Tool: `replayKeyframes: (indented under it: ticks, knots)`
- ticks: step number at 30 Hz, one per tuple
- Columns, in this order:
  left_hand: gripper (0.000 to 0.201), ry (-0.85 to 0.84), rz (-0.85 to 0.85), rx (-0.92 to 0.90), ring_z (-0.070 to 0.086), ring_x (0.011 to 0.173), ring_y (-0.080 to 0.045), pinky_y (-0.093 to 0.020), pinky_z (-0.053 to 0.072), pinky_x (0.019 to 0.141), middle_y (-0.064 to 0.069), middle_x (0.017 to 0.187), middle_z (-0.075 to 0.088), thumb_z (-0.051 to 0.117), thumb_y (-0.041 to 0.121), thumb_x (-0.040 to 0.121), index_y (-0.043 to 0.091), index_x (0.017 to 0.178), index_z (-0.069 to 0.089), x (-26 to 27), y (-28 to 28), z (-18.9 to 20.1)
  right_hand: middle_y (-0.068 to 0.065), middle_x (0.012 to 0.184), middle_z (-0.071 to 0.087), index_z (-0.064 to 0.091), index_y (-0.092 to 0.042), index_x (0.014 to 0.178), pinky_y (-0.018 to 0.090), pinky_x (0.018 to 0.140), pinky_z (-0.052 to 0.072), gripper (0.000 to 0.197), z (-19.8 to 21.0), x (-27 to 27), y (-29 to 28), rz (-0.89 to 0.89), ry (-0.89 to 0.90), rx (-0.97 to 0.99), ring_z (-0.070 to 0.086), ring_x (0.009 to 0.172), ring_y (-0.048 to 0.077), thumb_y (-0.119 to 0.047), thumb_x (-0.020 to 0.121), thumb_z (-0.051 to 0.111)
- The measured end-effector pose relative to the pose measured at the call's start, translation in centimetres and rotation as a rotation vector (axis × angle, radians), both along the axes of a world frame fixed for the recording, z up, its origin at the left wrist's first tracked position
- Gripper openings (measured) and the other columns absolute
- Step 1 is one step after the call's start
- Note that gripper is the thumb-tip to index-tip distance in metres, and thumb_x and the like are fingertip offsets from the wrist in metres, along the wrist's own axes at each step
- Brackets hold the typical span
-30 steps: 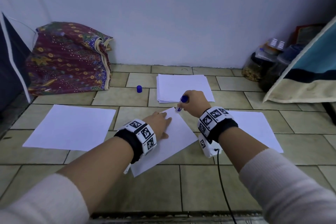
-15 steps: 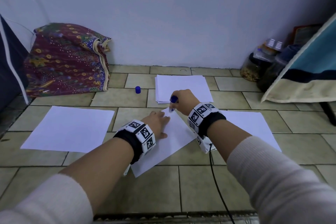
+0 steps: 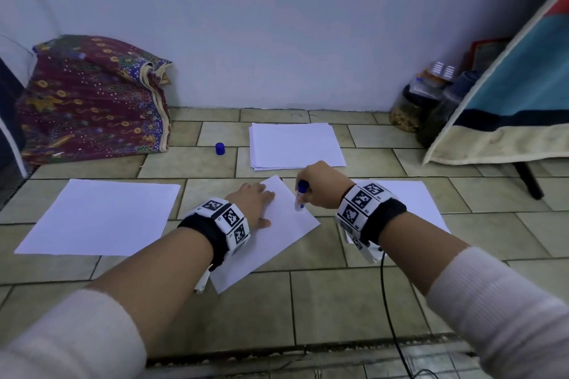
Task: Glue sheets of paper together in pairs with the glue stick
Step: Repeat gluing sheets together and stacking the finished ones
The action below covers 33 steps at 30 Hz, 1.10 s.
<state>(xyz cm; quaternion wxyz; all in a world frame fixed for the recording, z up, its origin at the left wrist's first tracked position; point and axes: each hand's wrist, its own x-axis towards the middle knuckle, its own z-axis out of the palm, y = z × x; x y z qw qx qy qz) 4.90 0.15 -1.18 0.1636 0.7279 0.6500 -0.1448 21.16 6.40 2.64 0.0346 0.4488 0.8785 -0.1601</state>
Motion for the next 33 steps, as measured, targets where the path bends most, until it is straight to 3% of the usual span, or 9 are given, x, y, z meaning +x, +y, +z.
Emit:
replayKeyframes:
  ticks: [3,7,12,16,19,21,25,28,33]
  knots:
    - [0.066,-0.004,0.008,0.017,0.028,0.134,-0.027,-0.045,0.041,0.103,-0.006,0.149,0.026,0.055,0.036,0.093,0.022,0.148,0.021,0.2,0.1,-0.1,0.009,0.094,0.068,0.069,-0.004,0.096,0.026,0.067,0.047,0.02,0.3,1.5,-1.1,-0.007,0.017,-0.039,0.054,0.08,0.018,-0.016,0.08,0.073]
    - [0.062,0.034,-0.022,0.009,0.029,0.131,-0.027,-0.045,0.042,0.101,-0.007,0.146,0.027,0.053,0.036,0.094,0.03,0.147,0.021,0.3,0.1,-0.2,0.006,0.091,0.064,0.068,-0.005,0.098,0.018,0.059,0.041,0.022,0.4,2.9,-2.2,-0.005,0.033,-0.057,0.051,0.078,0.015,-0.018,0.081,0.073]
    - [0.064,0.107,-0.064,-0.044,0.032,0.132,-0.028,-0.042,0.043,0.102,-0.01,0.145,0.029,0.053,0.034,0.095,0.032,0.15,0.019,-0.2,0.2,0.6,0.006,0.085,0.061,0.068,-0.004,0.094,0.021,0.061,0.041,0.02,0.8,3.6,-2.1,-0.021,0.025,-0.044,0.052,0.078,0.017,-0.02,0.081,0.071]
    - [0.065,0.188,0.026,-0.035,0.047,0.122,-0.027,-0.036,0.047,0.089,-0.008,0.138,0.036,0.058,0.048,0.089,0.025,0.143,0.031,-0.6,-0.1,1.3,0.002,0.08,0.056,0.065,-0.004,0.093,0.022,0.06,0.038,0.025,1.1,3.8,-1.3,-0.103,0.129,0.039,0.049,0.077,0.016,-0.027,0.084,0.068]
    - [0.073,0.197,0.057,0.03,0.036,0.128,-0.023,-0.037,0.046,0.09,-0.007,0.138,0.033,0.061,0.054,0.084,0.014,0.138,0.034,-0.7,-0.7,1.0,0.003,0.081,0.056,0.064,-0.003,0.094,0.024,0.066,0.038,0.027,0.6,3.5,-0.9,-0.155,0.185,0.052,0.049,0.078,0.017,-0.028,0.085,0.068]
    - [0.075,0.106,0.011,0.093,0.028,0.132,-0.022,-0.038,0.047,0.094,-0.006,0.145,0.023,0.066,0.043,0.084,0.008,0.139,0.029,-0.8,-0.9,0.5,0.002,0.082,0.056,0.064,-0.004,0.092,0.023,0.066,0.038,0.024,0.0,3.2,-0.6,-0.202,0.24,0.056,0.049,0.078,0.016,-0.026,0.085,0.067]
    - [0.068,0.038,-0.194,0.036,0.021,0.14,-0.021,-0.04,0.045,0.099,0.0,0.157,0.011,0.055,0.022,0.091,0.015,0.149,0.019,-0.6,-1.3,0.5,0.001,0.085,0.057,0.066,-0.006,0.094,0.018,0.058,0.038,0.02,-0.9,2.2,0.3,-0.275,0.32,0.047,0.05,0.078,0.013,-0.023,0.085,0.067]
    - [0.064,0.098,-0.149,0.042,0.026,0.135,-0.022,-0.039,0.044,0.097,-0.002,0.153,0.02,0.054,0.038,0.092,0.014,0.145,0.028,-0.8,-1.2,0.6,0.002,0.087,0.056,0.065,-0.005,0.097,0.012,0.054,0.035,0.022,-1.2,0.9,0.8,-0.282,0.344,0.028,0.05,0.078,0.014,-0.023,0.085,0.068]
    - [0.078,0.068,0.028,0.074,0.022,0.14,-0.02,-0.039,0.038,0.107,-0.004,0.153,0.022,0.054,0.053,0.089,0.009,0.147,0.027,-1.7,-1.1,0.2,0.006,0.092,0.058,0.062,-0.003,0.101,0.021,0.063,0.037,0.032,-1.5,-1.6,1.5,-0.268,0.313,0.024,0.049,0.081,0.016,-0.031,0.087,0.066]
